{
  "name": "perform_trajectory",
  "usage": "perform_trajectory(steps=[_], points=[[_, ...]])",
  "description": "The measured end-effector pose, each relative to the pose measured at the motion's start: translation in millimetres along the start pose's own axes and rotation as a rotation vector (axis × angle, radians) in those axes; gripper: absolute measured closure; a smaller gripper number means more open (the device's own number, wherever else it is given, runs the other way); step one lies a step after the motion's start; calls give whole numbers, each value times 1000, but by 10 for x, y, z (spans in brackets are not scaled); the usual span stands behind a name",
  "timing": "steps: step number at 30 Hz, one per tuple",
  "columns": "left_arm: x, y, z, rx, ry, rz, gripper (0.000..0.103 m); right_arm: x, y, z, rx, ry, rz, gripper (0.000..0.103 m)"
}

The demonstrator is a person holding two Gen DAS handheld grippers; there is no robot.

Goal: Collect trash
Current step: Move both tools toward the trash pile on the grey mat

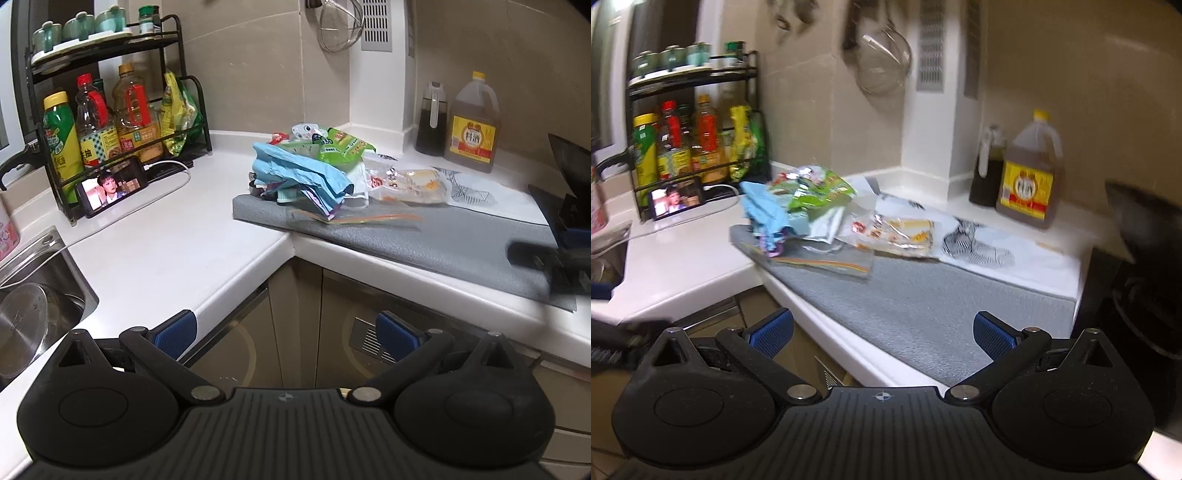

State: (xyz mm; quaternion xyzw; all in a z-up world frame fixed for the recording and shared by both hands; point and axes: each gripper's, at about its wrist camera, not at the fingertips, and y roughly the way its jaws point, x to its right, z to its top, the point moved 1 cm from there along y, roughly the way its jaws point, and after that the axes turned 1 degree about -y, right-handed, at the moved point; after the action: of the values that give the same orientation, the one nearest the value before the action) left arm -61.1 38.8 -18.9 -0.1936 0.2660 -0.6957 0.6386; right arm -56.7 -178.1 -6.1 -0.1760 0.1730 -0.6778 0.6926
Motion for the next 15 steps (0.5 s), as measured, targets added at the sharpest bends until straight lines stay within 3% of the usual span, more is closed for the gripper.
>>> perform_trajectory(steps=[6,15], points=[[33,33,15,-8,12,9,0,242,685,159,-49,3,-92,0],[57,186,-20,-52,28,9,0,604,1368,80,-113,61,-100,0]])
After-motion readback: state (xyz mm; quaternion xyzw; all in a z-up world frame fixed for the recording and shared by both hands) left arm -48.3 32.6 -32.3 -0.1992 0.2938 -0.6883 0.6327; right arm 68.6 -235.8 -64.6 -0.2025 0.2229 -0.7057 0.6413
